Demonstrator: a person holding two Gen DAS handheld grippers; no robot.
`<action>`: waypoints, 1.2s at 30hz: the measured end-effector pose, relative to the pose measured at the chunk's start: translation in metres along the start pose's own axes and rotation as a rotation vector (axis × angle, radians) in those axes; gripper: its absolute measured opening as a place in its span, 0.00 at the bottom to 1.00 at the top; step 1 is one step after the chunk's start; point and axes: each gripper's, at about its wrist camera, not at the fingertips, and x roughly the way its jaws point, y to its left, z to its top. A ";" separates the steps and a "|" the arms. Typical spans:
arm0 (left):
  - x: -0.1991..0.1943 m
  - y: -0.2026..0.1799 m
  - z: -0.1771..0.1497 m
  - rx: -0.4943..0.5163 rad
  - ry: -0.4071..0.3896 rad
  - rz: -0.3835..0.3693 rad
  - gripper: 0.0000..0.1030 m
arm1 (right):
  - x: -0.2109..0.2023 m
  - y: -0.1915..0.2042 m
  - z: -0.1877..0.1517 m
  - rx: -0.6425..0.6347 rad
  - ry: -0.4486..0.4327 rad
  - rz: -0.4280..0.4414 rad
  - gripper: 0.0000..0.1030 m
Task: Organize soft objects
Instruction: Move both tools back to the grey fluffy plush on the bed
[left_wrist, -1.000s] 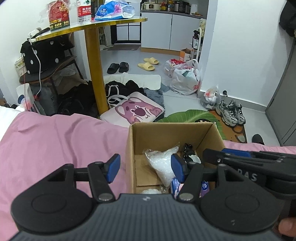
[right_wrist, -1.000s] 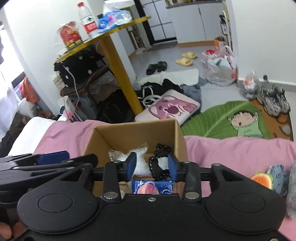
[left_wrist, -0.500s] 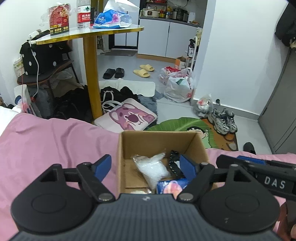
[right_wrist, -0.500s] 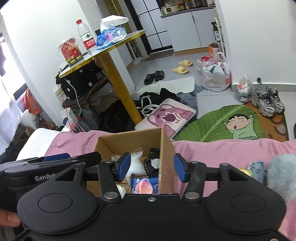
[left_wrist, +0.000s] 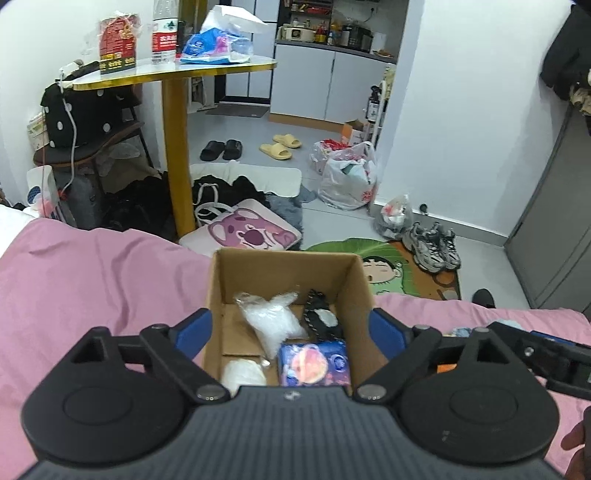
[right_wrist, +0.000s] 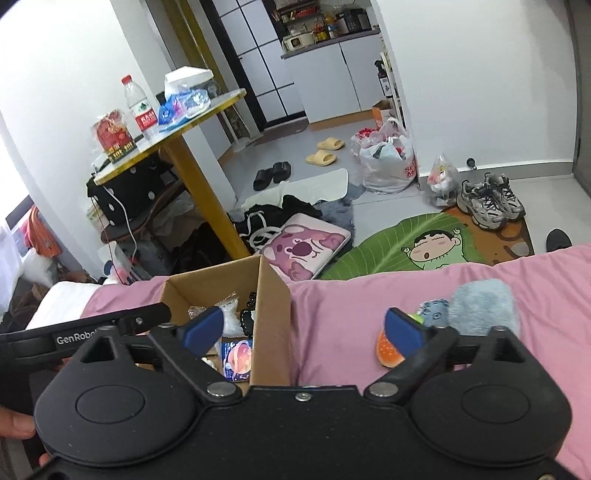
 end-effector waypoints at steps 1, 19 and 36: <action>-0.002 -0.004 -0.001 0.010 -0.004 -0.005 0.89 | -0.004 -0.003 -0.002 -0.002 -0.007 -0.006 0.96; -0.009 -0.056 -0.024 0.060 -0.027 -0.139 1.00 | -0.046 -0.074 -0.026 0.119 -0.075 -0.126 0.96; -0.001 -0.105 -0.036 0.153 0.030 -0.178 1.00 | -0.061 -0.115 -0.042 0.230 -0.108 -0.195 0.84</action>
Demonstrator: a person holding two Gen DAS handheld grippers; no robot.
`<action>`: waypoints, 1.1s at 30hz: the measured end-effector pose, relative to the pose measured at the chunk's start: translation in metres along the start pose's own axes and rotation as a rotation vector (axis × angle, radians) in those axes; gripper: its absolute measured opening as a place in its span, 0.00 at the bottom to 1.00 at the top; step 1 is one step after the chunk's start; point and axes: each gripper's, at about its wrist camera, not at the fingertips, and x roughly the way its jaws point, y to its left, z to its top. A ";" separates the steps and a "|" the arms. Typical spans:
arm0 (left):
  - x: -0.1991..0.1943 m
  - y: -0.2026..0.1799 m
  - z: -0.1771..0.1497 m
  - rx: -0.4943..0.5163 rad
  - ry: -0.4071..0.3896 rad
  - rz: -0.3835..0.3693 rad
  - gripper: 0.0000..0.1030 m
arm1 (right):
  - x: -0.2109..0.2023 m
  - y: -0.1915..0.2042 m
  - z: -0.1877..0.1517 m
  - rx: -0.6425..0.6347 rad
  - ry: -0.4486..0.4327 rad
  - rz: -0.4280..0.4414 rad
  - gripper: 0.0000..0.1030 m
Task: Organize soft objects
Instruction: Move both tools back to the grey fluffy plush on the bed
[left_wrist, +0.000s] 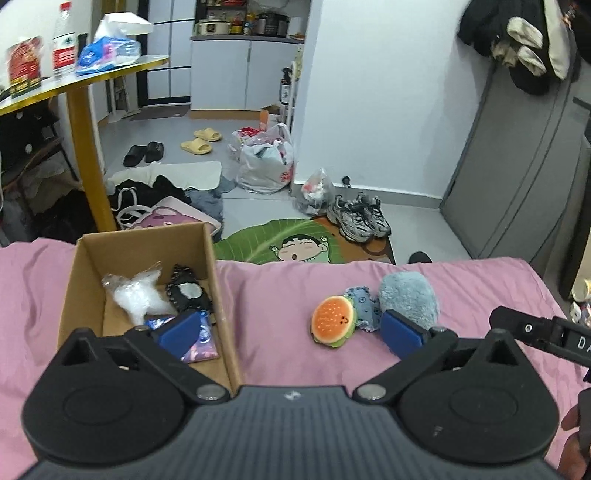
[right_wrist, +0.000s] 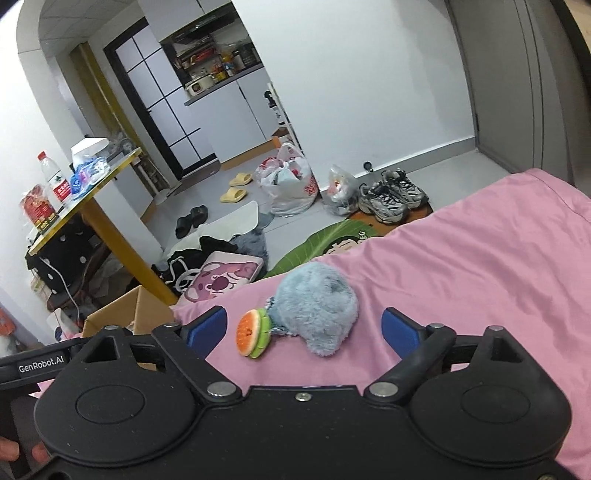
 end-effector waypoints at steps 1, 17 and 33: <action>0.001 -0.002 0.000 0.004 -0.001 0.004 1.00 | 0.000 -0.002 0.000 0.005 0.002 0.002 0.82; 0.036 -0.044 0.011 0.069 0.017 -0.043 0.88 | 0.007 -0.034 0.008 0.081 0.038 -0.021 0.67; 0.079 -0.079 0.024 0.095 0.044 -0.079 0.67 | 0.043 -0.058 0.015 0.116 0.096 -0.034 0.59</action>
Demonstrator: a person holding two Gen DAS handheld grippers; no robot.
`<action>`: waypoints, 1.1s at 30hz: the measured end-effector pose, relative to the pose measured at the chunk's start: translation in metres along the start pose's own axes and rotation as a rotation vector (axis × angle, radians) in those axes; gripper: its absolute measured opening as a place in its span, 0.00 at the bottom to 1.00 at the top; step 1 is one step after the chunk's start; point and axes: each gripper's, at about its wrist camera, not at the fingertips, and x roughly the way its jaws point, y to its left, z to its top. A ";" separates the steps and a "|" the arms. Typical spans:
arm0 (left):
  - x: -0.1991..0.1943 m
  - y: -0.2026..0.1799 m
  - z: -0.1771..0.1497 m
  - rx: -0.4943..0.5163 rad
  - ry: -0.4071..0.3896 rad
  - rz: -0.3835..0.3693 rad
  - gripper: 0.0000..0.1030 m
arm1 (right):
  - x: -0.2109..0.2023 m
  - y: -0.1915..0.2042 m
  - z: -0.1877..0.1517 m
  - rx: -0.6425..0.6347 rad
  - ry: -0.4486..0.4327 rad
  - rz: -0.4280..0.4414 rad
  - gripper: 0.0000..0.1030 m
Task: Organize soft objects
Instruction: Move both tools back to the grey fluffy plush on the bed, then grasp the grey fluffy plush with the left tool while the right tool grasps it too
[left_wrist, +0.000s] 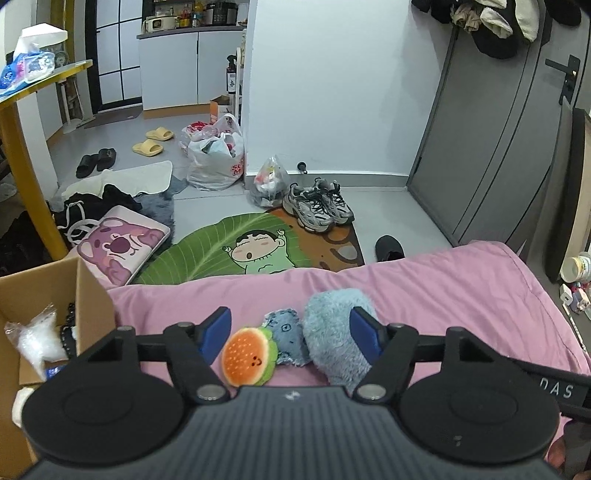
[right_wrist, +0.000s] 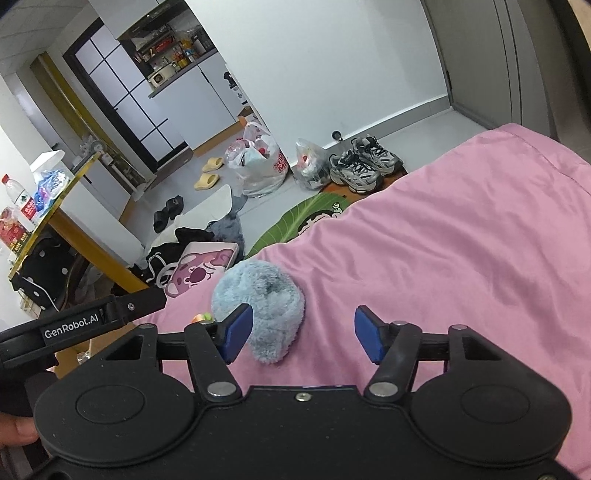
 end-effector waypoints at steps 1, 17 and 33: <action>0.002 -0.001 0.000 -0.001 0.003 -0.002 0.67 | 0.003 -0.003 0.001 0.009 0.003 0.001 0.58; 0.050 -0.010 0.003 -0.017 0.070 -0.092 0.62 | 0.055 -0.017 0.007 0.059 0.085 0.045 0.47; 0.090 -0.019 -0.004 0.074 0.113 -0.088 0.62 | 0.083 -0.026 0.006 0.118 0.145 0.075 0.41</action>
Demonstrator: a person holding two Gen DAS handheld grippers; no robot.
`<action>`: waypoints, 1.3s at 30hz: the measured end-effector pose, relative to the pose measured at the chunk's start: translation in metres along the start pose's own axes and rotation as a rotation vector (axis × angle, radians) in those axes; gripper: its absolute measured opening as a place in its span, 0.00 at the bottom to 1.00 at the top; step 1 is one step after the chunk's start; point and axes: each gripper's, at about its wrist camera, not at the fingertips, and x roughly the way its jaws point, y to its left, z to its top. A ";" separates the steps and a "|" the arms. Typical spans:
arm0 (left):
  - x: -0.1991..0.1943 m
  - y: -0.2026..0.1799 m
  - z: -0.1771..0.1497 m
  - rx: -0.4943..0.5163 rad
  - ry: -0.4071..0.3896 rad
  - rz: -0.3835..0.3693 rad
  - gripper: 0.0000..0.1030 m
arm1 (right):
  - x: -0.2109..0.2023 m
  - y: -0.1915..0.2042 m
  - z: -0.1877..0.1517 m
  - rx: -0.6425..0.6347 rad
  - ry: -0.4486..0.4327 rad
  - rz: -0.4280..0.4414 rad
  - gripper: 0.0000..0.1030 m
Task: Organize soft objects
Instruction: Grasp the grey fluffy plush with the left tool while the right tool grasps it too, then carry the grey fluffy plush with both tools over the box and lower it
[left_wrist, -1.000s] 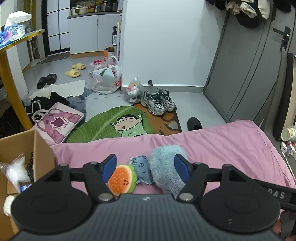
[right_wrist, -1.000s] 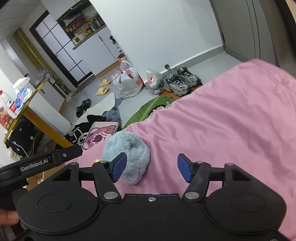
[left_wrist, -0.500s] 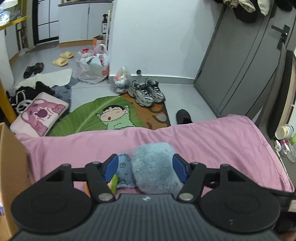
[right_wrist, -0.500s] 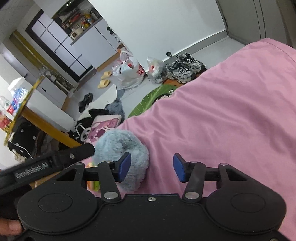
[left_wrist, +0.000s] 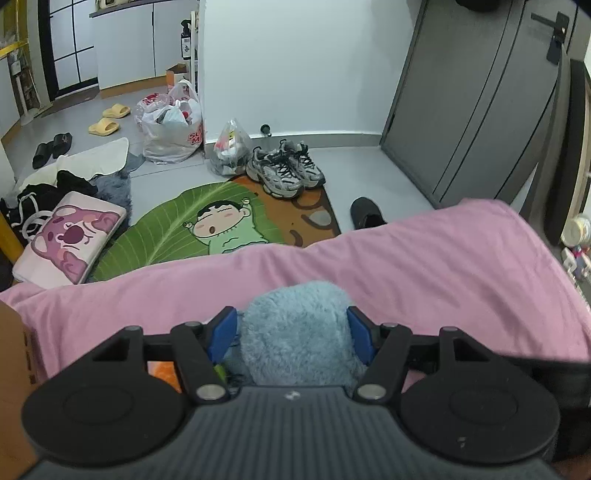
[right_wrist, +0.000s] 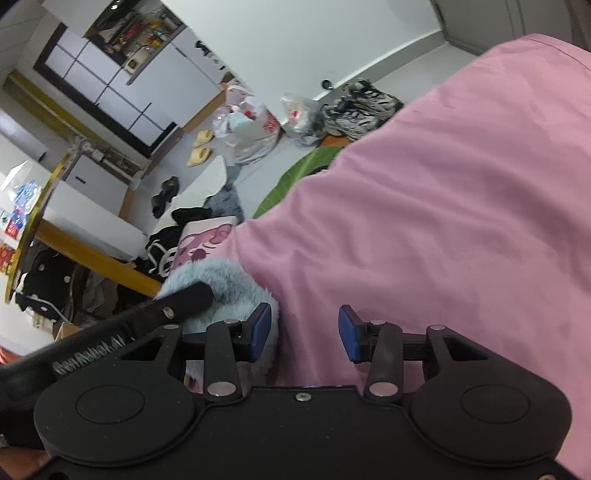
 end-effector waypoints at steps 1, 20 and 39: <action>0.000 0.004 -0.001 -0.013 0.008 0.001 0.62 | 0.001 0.001 0.001 0.004 0.002 0.017 0.41; 0.001 0.064 -0.012 -0.243 0.065 -0.181 0.34 | 0.012 0.027 -0.013 0.076 0.008 0.082 0.29; -0.072 0.036 -0.014 -0.196 -0.039 -0.216 0.32 | -0.065 0.053 -0.022 0.006 -0.114 0.109 0.19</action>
